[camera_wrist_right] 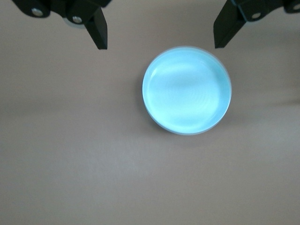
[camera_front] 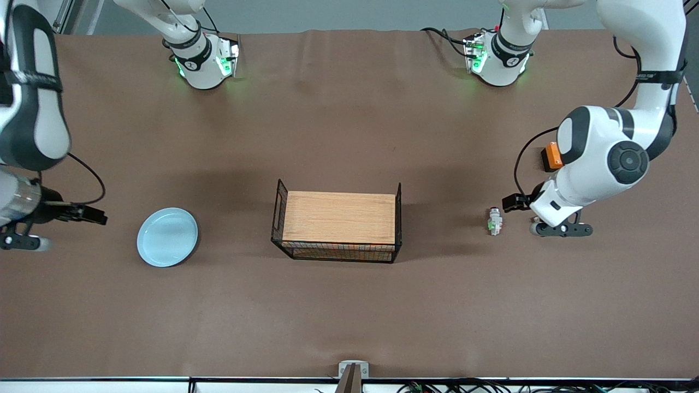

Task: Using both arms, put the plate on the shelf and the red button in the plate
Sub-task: 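Reach the right gripper to the plate while the left gripper reaches the button, then grasp the plate rim with the right gripper while the left gripper grasps the button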

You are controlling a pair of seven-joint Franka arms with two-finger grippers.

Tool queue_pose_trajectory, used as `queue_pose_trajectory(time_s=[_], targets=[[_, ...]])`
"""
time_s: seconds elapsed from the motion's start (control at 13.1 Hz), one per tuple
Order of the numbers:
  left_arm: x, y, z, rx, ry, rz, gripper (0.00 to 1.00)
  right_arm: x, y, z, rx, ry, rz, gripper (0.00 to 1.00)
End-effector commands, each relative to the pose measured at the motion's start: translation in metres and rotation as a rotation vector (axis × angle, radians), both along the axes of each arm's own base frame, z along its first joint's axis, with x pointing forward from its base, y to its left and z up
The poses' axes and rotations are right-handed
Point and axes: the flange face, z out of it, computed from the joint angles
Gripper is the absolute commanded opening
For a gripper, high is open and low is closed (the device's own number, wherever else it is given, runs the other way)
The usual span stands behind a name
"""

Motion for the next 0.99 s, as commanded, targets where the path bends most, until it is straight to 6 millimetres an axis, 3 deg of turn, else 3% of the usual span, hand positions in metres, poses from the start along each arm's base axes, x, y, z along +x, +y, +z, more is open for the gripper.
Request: queue_pose_trajectory(time_s=[0.0,0.23,0.38,0.69,0.92], targets=[[-0.005,-0.007,-0.027,-0.018,0.008,-0.04,0.99,-0.008,-0.002,-0.048,0.005,-0.063,0.033,1.0],[-0.003,-0.005,-0.058,-0.027,0.014,-0.107,0.99,-0.005,-0.013,-0.098,0.04,-0.09,0.051,1.0],[0.001,-0.007,-0.082,-0.031,0.0,-0.115,0.99,-0.006,-0.033,-0.135,0.089,-0.106,0.088,1.0],[0.006,-0.013,-0.12,-0.037,-0.028,-0.109,0.99,-0.012,-0.041,-0.172,0.108,-0.089,0.084,1.0],[0.005,-0.013,-0.133,-0.036,-0.033,-0.101,0.99,-0.028,-0.042,-0.201,0.079,-0.118,0.058,1.0]])
